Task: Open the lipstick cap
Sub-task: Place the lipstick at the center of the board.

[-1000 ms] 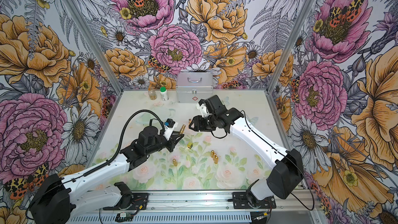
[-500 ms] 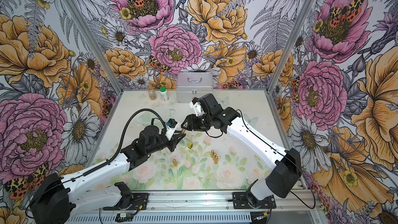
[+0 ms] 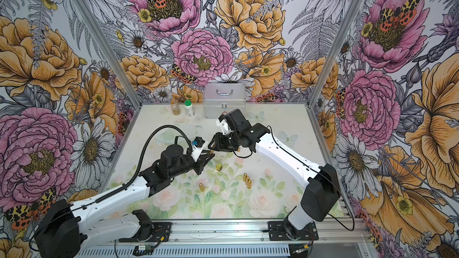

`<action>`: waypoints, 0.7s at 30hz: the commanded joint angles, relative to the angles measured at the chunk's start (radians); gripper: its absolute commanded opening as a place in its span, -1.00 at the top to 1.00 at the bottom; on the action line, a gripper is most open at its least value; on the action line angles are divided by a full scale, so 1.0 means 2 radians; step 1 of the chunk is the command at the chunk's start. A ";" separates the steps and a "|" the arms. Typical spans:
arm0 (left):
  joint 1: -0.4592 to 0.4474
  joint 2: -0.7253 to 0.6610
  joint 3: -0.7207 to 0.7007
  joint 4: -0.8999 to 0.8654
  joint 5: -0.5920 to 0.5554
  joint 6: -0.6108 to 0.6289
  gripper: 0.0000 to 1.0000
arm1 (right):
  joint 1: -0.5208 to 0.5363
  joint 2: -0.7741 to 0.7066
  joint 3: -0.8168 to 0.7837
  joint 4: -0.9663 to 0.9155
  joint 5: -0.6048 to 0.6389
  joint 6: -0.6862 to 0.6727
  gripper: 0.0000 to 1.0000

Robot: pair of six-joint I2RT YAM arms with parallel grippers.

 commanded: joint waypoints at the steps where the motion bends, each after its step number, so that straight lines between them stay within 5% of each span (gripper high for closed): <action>1: -0.005 -0.005 0.022 0.016 0.001 0.007 1.00 | 0.004 0.003 -0.005 0.017 -0.003 0.003 0.29; 18: -0.004 0.005 0.025 0.016 -0.015 0.004 1.00 | 0.004 -0.006 -0.011 0.016 0.021 -0.003 0.56; 21: -0.005 0.004 0.022 0.016 -0.022 0.001 0.71 | 0.002 -0.011 -0.009 0.015 0.038 -0.005 0.57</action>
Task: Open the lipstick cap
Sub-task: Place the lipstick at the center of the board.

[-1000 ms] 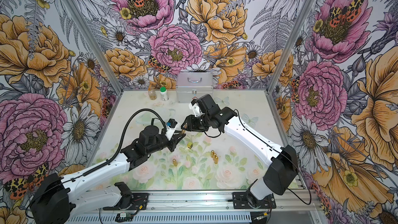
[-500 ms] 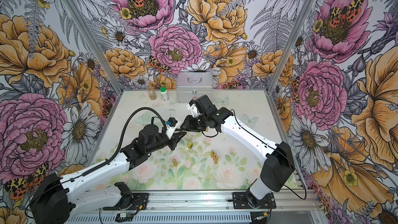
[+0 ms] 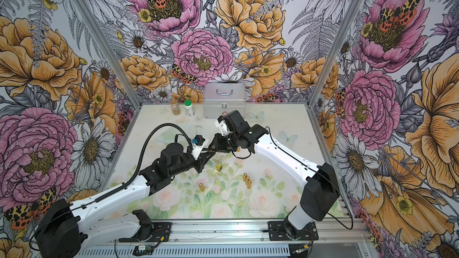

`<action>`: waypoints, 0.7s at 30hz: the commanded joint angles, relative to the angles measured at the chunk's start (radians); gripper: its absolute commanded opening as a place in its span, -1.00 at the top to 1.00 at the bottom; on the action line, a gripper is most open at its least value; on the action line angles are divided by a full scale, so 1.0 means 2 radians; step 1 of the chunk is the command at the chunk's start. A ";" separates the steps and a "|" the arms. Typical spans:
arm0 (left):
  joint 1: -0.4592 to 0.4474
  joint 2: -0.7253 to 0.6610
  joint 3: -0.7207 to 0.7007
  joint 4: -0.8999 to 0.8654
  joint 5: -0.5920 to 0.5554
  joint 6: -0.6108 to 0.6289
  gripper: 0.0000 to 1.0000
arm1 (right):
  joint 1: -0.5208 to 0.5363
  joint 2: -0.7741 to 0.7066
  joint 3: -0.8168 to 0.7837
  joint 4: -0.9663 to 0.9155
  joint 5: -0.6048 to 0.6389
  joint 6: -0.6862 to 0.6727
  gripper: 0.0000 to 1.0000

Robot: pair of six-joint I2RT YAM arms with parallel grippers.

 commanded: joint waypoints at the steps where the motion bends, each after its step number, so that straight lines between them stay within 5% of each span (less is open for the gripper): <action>1: -0.004 0.000 0.009 0.016 -0.019 -0.001 0.58 | 0.000 -0.012 0.003 0.002 0.037 -0.010 0.57; 12: -0.003 -0.025 -0.007 -0.039 -0.045 -0.051 -0.57 | -0.006 0.017 0.020 -0.020 0.208 -0.057 0.57; 18: -0.002 -0.054 -0.017 -0.088 -0.077 -0.102 -0.97 | 0.000 0.060 0.008 0.002 0.266 -0.075 0.58; 21: -0.001 -0.066 -0.018 -0.111 -0.102 -0.123 -0.97 | 0.002 0.069 -0.024 0.043 0.282 -0.072 0.59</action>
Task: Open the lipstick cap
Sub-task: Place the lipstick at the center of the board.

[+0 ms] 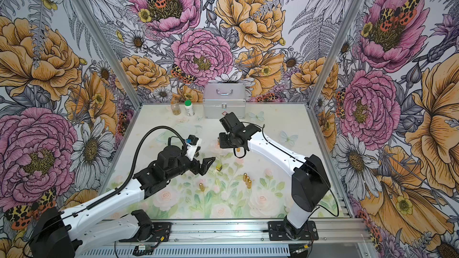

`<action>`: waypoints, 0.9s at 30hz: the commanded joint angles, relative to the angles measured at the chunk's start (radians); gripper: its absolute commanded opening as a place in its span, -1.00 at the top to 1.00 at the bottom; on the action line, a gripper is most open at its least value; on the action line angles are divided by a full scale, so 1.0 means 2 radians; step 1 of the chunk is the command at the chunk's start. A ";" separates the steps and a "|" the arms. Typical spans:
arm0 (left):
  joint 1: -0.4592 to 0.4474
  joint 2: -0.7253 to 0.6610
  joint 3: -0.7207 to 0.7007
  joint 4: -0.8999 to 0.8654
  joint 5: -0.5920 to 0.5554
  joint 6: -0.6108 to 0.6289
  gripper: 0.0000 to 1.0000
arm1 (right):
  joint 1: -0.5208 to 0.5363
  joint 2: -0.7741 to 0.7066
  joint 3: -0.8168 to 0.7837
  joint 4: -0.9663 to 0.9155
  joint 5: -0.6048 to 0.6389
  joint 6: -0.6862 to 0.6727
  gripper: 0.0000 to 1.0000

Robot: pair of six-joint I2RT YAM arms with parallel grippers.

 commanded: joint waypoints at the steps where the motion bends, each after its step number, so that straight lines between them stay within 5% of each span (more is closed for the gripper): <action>1: 0.001 -0.020 -0.008 -0.038 -0.043 -0.039 -0.97 | 0.004 0.012 -0.025 0.044 0.048 -0.007 0.59; 27: 0.020 -0.037 -0.023 -0.045 -0.066 -0.086 -0.97 | 0.007 0.146 -0.050 0.149 0.099 0.002 0.62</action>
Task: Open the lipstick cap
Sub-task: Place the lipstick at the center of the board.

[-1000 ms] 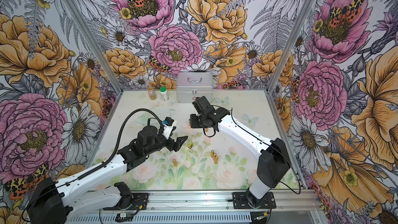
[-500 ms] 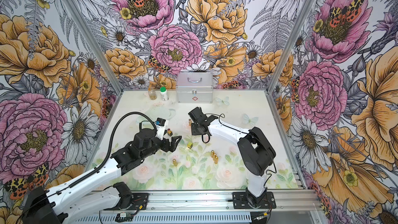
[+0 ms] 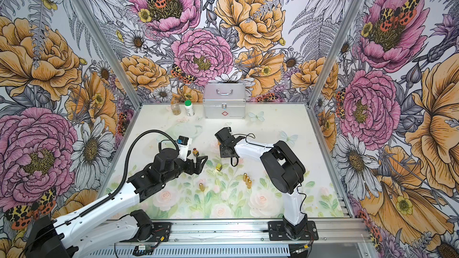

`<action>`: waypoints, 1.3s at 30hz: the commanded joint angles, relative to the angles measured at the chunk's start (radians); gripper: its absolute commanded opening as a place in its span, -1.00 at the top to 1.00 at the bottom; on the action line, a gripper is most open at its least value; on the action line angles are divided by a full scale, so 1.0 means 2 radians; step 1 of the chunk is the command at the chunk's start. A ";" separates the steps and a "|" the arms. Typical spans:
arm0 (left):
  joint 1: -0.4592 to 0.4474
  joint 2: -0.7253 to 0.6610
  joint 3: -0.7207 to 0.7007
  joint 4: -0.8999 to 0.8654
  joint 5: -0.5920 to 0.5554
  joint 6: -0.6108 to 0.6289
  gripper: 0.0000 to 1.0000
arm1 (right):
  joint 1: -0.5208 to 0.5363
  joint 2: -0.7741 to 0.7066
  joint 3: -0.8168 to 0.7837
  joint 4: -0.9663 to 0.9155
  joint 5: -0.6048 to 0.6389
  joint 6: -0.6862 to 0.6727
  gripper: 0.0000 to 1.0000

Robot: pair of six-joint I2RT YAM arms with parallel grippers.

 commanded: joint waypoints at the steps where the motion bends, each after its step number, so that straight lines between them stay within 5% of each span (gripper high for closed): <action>1: 0.006 -0.006 -0.008 0.008 -0.010 -0.005 -0.97 | 0.004 0.011 0.013 0.021 0.015 0.000 0.62; 13: 0.010 -0.005 -0.012 0.010 -0.010 -0.004 -0.97 | 0.005 0.023 0.011 0.021 0.025 -0.008 0.61; 39: 0.013 -0.013 -0.012 0.002 -0.008 -0.001 -0.97 | 0.003 -0.028 0.025 -0.005 0.015 -0.007 0.24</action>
